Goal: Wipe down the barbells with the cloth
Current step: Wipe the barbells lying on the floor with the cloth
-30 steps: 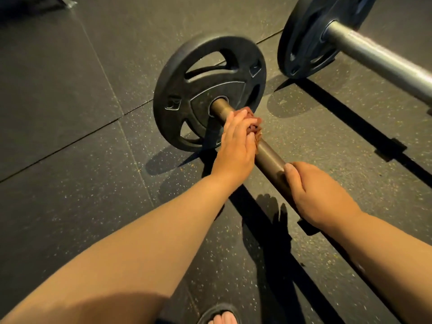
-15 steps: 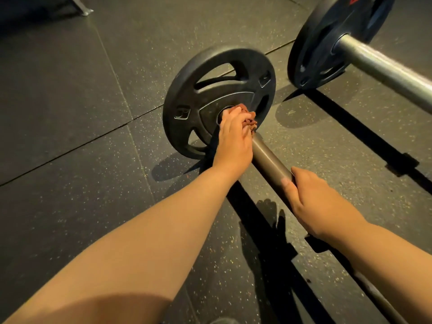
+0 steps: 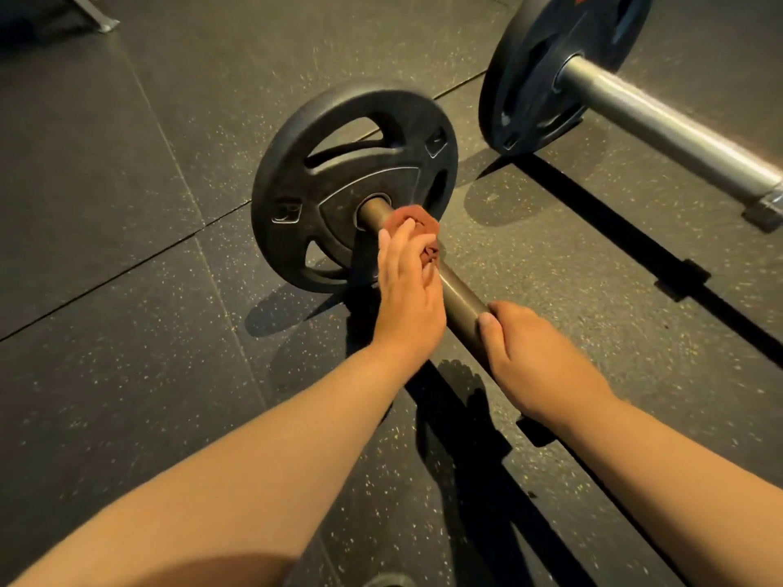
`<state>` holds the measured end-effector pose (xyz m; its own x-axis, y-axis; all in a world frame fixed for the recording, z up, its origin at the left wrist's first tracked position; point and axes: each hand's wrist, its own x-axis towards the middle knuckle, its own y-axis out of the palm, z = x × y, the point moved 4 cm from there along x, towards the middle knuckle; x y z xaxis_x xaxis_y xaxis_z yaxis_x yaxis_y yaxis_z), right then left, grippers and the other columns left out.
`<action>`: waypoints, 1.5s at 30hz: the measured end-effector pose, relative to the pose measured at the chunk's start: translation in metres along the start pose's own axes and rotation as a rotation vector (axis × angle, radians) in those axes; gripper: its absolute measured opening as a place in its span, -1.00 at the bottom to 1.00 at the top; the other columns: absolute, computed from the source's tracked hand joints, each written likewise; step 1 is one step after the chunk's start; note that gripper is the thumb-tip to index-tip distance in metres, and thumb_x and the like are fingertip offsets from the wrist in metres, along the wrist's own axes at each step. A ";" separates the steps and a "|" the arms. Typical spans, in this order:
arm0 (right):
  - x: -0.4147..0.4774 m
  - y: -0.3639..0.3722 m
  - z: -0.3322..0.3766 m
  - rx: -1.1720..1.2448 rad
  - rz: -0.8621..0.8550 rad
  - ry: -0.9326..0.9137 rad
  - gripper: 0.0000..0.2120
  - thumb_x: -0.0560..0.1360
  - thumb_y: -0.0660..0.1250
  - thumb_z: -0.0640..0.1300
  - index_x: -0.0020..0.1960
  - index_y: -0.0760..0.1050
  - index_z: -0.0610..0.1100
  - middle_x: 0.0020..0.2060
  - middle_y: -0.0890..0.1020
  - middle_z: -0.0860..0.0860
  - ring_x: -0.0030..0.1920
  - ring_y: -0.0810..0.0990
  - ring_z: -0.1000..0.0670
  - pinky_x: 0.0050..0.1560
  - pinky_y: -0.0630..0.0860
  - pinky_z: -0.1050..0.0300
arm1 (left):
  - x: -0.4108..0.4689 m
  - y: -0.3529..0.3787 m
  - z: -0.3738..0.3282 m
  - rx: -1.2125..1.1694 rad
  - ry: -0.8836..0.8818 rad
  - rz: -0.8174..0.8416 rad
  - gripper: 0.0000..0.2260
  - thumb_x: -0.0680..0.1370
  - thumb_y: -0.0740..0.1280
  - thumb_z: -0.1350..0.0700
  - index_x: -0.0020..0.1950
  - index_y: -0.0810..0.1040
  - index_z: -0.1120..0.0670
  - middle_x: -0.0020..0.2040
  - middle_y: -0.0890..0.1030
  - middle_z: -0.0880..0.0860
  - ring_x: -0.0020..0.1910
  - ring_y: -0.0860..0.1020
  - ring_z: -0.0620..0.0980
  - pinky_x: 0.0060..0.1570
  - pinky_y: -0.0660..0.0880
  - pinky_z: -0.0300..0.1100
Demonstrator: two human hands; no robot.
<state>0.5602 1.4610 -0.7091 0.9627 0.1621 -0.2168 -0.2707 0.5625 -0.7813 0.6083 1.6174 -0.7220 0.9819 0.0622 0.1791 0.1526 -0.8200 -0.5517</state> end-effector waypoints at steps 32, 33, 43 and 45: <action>-0.019 -0.026 -0.009 0.372 -0.343 0.234 -0.69 0.71 0.05 -0.10 0.34 0.46 -0.15 0.16 0.58 -0.07 0.06 0.48 0.02 0.03 0.34 0.14 | -0.101 0.038 -0.050 0.054 0.212 0.276 -0.53 0.59 0.16 0.35 0.52 0.37 0.19 0.57 0.30 0.07 0.62 0.13 0.09 0.59 0.07 0.10; -0.021 -0.028 -0.012 0.410 -0.376 0.256 -0.69 0.71 0.05 -0.11 0.35 0.46 -0.15 0.16 0.58 -0.06 0.08 0.49 0.03 0.04 0.33 0.17 | -0.109 0.038 -0.051 0.089 0.294 0.323 -0.53 0.60 0.17 0.34 0.53 0.35 0.21 0.56 0.32 0.09 0.61 0.17 0.12 0.57 0.12 0.15; -0.094 -0.016 -0.064 0.308 -0.246 0.295 -0.68 0.72 0.08 -0.13 0.42 0.39 -0.16 0.26 0.55 -0.08 0.23 0.51 -0.02 0.20 0.38 0.14 | -0.092 0.038 -0.079 0.338 0.295 0.311 -0.57 0.62 0.05 0.01 0.33 0.55 0.14 0.27 0.53 0.06 0.25 0.39 0.13 0.33 0.32 -0.11; -0.110 -0.011 -0.067 0.213 -0.176 0.241 -0.73 0.72 0.07 -0.10 0.32 0.44 -0.13 0.16 0.56 -0.09 0.16 0.54 -0.10 0.16 0.47 0.01 | -0.104 0.043 -0.088 0.273 0.314 0.423 -0.59 0.60 0.06 0.04 0.33 0.53 0.14 0.25 0.54 0.06 0.25 0.40 0.12 0.31 0.32 -0.15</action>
<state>0.4580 1.3822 -0.7160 0.9611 -0.1335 -0.2418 -0.0717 0.7249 -0.6851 0.5033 1.5256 -0.6928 0.8897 -0.4438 0.1074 -0.1806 -0.5582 -0.8098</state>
